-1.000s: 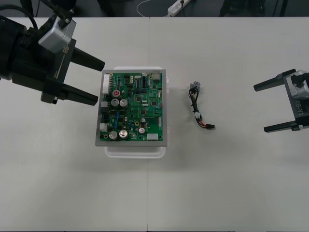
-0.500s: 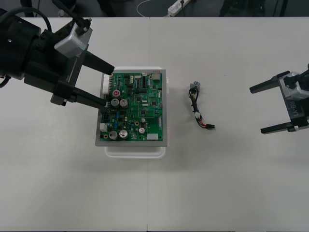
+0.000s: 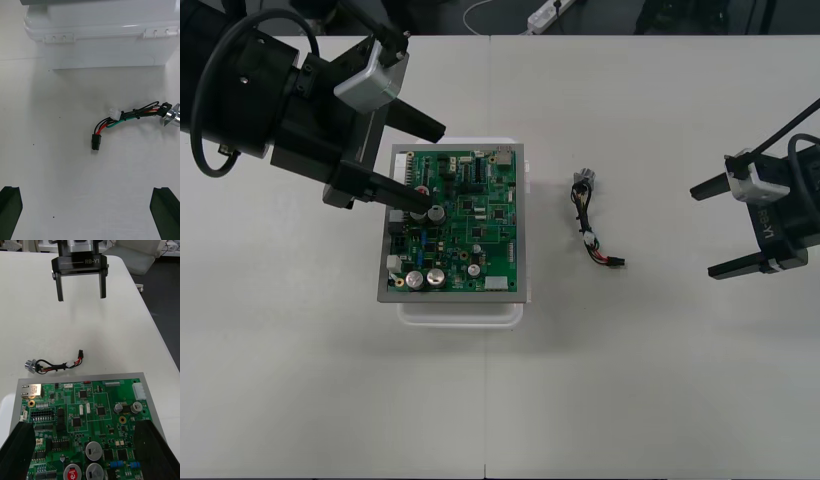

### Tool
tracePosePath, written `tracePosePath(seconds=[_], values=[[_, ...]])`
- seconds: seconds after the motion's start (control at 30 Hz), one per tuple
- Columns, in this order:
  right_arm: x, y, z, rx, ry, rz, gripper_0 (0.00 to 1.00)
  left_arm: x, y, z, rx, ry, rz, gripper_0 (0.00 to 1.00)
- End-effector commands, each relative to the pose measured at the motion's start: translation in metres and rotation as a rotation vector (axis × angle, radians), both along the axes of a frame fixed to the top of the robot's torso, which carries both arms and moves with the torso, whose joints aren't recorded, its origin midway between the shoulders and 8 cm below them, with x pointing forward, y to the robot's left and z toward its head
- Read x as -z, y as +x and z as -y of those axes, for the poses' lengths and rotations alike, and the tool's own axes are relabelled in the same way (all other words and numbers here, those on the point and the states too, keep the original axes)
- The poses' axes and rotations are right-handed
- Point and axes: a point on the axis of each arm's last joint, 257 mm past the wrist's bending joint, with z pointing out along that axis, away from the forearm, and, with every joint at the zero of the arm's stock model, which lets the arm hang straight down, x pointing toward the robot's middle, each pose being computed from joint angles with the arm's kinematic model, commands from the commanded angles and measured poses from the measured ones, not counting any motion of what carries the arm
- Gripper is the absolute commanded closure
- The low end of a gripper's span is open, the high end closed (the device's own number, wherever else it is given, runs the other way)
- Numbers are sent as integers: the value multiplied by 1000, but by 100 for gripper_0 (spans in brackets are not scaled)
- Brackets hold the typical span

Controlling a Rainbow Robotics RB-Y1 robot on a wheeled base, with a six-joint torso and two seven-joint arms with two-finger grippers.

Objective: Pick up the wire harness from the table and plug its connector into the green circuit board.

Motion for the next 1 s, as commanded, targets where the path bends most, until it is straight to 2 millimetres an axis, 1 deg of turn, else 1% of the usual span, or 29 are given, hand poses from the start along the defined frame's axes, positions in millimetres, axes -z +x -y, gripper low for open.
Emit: tracePosePath(seconds=[0.03, 0.2, 0.43, 0.6, 0.73, 0.87, 1.0], values=[[-7, 4, -7, -23, -65, 43, 0, -35, 3, 29, -42, -76, -9, 23], [-3, 10, -9, -9, -98, 75, 0, -37, 4, 36, -67, -82, -43, 24], [9, 15, -13, 12, -136, 83, 0, -41, 12, 51, -86, -95, -20, 24], [15, 17, -16, 26, -148, 78, 0, -47, 13, 63, -80, -110, -3, 24], [21, 17, -20, 31, -160, 72, 0, -49, 12, 66, -76, -116, -5, 24], [28, 15, -26, 25, -176, 52, 0, -49, 11, 66, -71, -116, -3, 24], [32, 12, -35, 49, -164, 13, 0, -50, 8, 70, -57, -122, 0, 24]])
